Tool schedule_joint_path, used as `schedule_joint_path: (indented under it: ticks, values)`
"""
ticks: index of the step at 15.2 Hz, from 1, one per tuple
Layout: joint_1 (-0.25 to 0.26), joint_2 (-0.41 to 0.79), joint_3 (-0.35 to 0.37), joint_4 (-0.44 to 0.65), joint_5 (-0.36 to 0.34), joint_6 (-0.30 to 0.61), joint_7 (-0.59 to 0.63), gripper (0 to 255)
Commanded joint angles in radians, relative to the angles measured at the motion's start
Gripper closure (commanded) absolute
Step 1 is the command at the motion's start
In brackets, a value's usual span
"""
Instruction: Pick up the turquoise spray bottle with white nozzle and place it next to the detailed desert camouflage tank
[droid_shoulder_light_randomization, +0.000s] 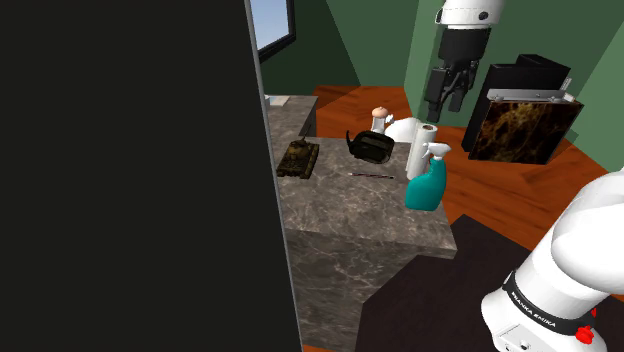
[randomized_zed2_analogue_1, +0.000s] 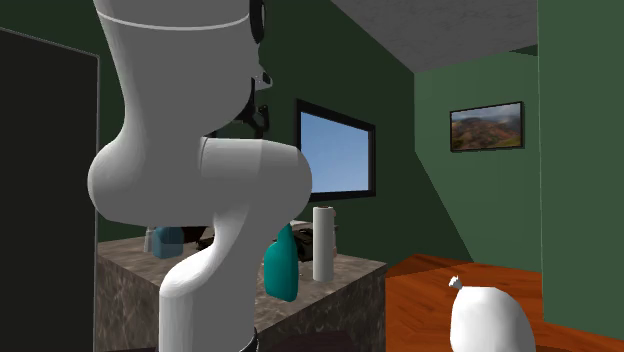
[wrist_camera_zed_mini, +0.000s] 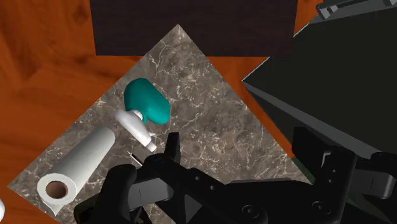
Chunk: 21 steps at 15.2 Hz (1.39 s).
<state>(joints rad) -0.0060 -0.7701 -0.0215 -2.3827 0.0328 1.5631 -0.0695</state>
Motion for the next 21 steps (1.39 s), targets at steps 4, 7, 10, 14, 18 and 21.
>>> schedule_joint_path:
  ticks: [4,7,10,14,18,21]
  values:
    - [0.019,0.092,-0.015,-0.02,-0.057,0.042,-0.1,0]
    - [0.034,0.189,-0.027,-0.035,-0.116,0.089,-0.193,0]
    - [0.045,0.29,-0.035,-0.047,-0.178,0.141,-0.278,0]
    - [0.054,0.432,-0.039,-0.055,-0.267,0.216,-0.377,0]
    - [0.058,0.579,-0.041,-0.055,-0.367,0.295,-0.456,0]
    - [0.044,0.635,-0.031,-0.064,-0.409,0.337,-0.479,0]
